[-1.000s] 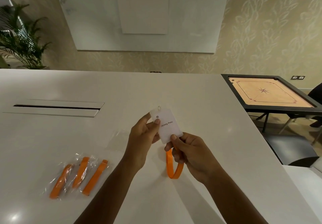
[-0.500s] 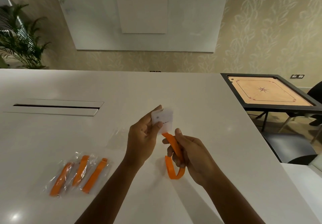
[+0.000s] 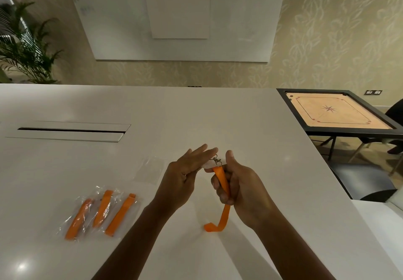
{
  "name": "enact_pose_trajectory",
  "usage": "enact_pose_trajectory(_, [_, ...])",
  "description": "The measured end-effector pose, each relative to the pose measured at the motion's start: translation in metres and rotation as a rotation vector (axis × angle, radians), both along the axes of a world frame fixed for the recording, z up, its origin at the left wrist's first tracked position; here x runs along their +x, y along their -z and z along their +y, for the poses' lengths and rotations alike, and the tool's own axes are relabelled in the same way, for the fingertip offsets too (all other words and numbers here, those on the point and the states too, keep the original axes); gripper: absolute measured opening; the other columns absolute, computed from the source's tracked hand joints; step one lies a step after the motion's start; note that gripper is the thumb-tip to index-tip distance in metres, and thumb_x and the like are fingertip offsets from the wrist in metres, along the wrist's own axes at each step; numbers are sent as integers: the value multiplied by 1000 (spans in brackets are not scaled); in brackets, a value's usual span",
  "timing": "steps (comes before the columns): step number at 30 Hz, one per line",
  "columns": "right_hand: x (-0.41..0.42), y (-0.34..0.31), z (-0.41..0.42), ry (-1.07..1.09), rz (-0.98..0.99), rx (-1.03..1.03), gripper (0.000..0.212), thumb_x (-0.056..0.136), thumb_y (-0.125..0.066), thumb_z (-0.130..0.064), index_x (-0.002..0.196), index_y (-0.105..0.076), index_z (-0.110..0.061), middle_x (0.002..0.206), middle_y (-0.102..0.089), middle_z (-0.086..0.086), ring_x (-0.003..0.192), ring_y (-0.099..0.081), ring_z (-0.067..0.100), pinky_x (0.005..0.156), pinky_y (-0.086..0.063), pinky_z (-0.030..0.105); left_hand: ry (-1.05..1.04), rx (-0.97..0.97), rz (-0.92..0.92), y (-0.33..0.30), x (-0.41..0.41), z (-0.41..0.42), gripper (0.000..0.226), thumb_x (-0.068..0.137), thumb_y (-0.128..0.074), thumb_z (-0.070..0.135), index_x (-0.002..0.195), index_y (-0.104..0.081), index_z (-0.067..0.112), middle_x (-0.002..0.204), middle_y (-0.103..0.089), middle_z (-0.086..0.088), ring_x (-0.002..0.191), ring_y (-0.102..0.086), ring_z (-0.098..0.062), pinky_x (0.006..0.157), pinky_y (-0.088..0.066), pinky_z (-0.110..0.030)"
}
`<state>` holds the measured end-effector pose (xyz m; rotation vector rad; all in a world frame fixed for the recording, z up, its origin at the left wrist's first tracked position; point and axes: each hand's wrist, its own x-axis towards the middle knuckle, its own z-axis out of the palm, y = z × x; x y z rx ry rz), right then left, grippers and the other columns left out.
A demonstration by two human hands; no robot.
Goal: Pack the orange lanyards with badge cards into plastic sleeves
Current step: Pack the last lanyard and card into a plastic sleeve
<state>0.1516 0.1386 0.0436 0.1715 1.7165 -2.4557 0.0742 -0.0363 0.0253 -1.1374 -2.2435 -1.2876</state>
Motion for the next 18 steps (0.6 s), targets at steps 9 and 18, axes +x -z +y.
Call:
enact_pose_trajectory(9, [1, 1, -5, 56, 36, 0, 42, 105, -60, -45, 108, -78, -8, 76, -66, 15, 48, -47, 15, 46, -35, 25, -137, 72, 15, 1, -1, -3, 58, 103, -51, -10, 154, -47, 17, 166, -35, 13, 160, -19, -18, 123, -36, -52])
enact_pose_trajectory(18, [-1, 0, -11, 46, 57, 90, 41, 104, -57, -46, 106, -79, -12, 75, -69, 11, 48, -46, 14, 46, -39, 22, -201, 414, -797, -14, 0, -5, 66, 96, -61, 42, 158, -40, 35, 143, -63, 2, 122, -69, -17, 86, -62, -26])
